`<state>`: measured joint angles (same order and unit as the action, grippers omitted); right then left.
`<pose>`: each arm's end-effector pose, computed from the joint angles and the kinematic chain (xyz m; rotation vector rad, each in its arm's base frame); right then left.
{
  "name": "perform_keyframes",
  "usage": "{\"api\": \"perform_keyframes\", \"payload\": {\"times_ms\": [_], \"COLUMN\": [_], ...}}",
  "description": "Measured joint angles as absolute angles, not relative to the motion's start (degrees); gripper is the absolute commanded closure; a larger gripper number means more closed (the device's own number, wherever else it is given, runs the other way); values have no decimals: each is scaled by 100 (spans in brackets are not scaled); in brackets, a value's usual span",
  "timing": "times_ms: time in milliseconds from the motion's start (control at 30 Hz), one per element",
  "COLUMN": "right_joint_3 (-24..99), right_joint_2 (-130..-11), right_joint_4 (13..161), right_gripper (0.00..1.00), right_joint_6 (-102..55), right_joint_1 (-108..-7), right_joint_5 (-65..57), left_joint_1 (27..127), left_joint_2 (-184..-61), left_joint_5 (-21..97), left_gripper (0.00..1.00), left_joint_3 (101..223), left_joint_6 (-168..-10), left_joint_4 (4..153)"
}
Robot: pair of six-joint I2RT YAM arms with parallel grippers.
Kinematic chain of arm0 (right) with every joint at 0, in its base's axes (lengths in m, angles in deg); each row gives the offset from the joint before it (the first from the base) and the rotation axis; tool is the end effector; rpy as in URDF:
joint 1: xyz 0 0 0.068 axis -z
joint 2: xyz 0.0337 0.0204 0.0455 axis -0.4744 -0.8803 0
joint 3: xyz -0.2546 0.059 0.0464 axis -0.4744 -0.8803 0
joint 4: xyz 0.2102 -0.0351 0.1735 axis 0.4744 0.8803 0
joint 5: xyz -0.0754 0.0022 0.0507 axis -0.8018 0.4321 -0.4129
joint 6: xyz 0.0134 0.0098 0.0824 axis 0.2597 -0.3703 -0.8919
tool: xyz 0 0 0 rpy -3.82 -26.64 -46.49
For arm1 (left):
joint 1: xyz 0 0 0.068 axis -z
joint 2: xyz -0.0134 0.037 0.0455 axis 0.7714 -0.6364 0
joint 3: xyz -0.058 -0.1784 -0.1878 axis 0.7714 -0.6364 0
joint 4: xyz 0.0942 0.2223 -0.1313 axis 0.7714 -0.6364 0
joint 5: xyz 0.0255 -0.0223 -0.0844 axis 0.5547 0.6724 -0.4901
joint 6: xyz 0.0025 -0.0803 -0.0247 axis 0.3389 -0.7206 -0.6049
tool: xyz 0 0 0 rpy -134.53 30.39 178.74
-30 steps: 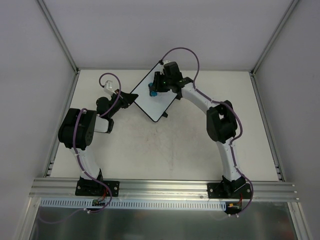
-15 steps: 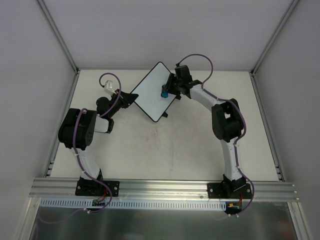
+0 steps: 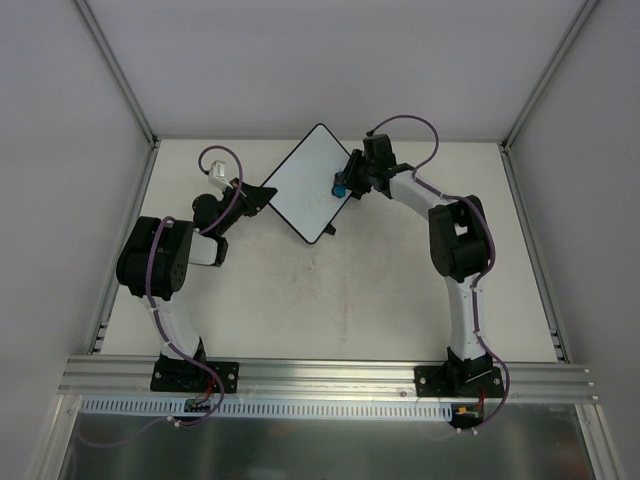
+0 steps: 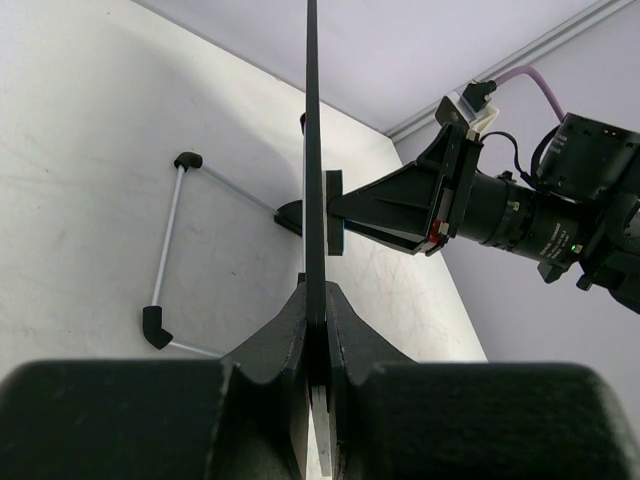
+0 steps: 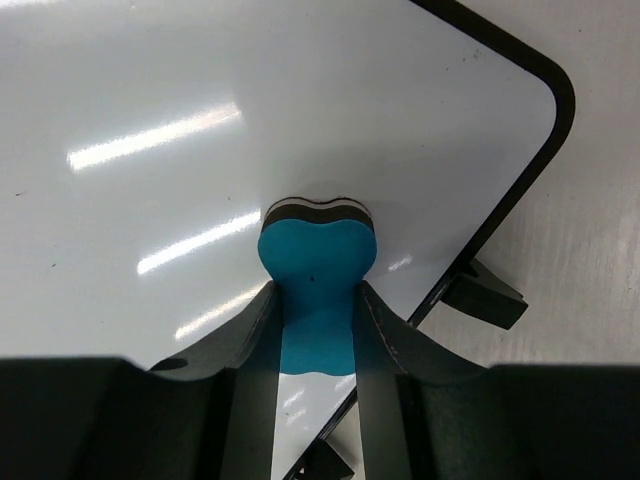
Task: Erase the whiteboard
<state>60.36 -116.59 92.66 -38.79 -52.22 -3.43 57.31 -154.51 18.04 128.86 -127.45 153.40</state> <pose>0.5000 0.2333 0.1637 -0.1169 2.2293 0.6083 0.3792 -0.0802 0.1599 -0.1479 1.5416 -1.1467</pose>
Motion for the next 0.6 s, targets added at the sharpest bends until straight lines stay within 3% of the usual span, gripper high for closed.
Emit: {"api": "perform_keyframes", "payload": {"times_ms": [300, 600], "right_joint_3": [5113, 5046], "right_joint_2": [-11370, -11119], "right_joint_4": [8003, 7965], "right_gripper": [100, 100], "right_joint_6": [-3816, -3134], "right_joint_1": [-5194, -5817], "right_joint_5": [-50, -98], "left_joint_1": [5731, 5729], "left_joint_2": [-15451, -15451], "left_joint_5": [1798, 1802], "left_gripper": [100, 100], "left_joint_3": [12886, 12886], "left_joint_6": [-12742, -12745], "left_joint_4": [15360, 15355]}}
